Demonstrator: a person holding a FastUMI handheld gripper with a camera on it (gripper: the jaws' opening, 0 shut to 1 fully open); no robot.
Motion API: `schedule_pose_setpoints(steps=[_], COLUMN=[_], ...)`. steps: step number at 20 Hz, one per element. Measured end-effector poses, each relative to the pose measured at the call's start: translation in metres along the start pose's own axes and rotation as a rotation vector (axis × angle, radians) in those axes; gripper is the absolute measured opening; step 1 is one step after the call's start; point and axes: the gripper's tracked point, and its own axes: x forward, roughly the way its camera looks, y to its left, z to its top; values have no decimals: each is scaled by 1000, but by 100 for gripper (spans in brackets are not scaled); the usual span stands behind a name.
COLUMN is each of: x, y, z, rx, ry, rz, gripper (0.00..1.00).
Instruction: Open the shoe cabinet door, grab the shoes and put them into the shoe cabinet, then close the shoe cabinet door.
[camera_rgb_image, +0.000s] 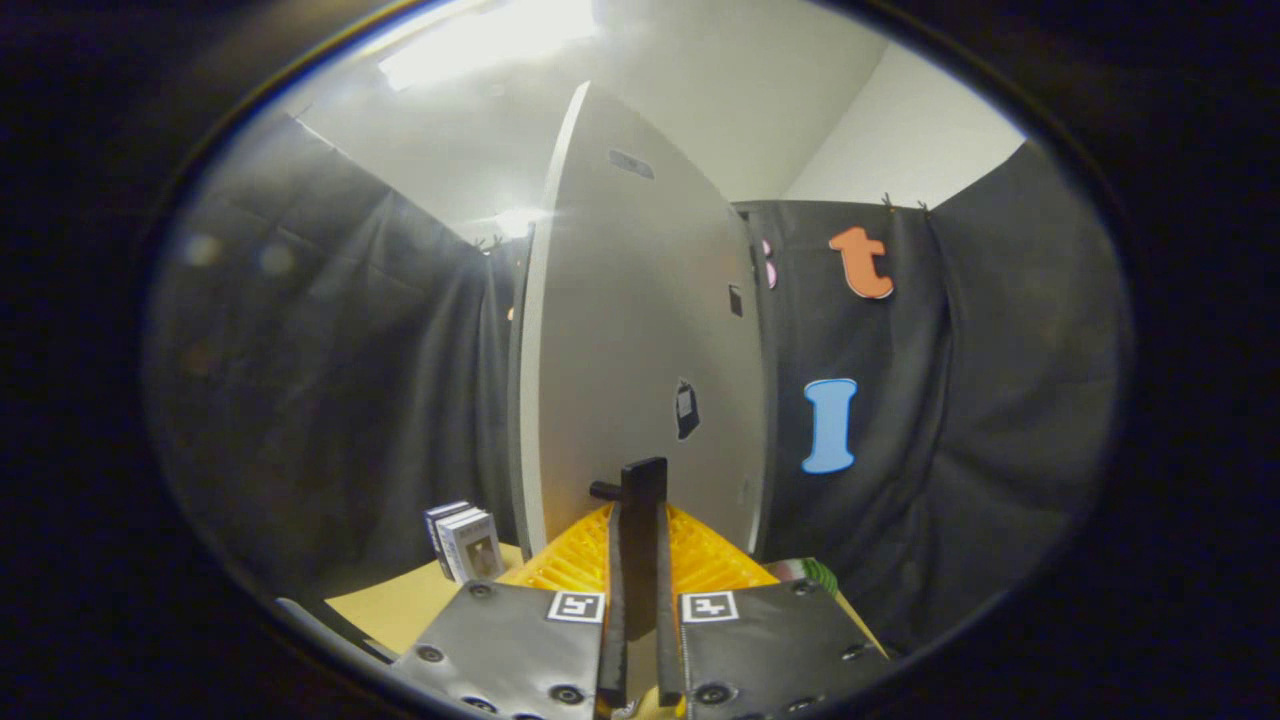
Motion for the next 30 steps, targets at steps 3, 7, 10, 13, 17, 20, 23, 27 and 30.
schedule_pose_setpoints(steps=[3, 7, 10, 13, 17, 20, 23, 27, 30], x=[-12, -32, -48, -66, -83, -87, -85, -55, -41], y=[-31, -78, -103, -134, -136, -114, -79, -29, 15], z=[1, 7, 3, 7, 0, 4, 4, -33, -84], rx=[27, 34, 41, 47, 27, 31, -1, -5, 44], ry=[6, -11, -8, -25, -19, -47, -86, -60, 30], rz=[-47, -155, -208, -289, -313, -275, -214, -105, -22], gripper=[13, 13, 8, 4, 2, 2, 2, 7, 13])
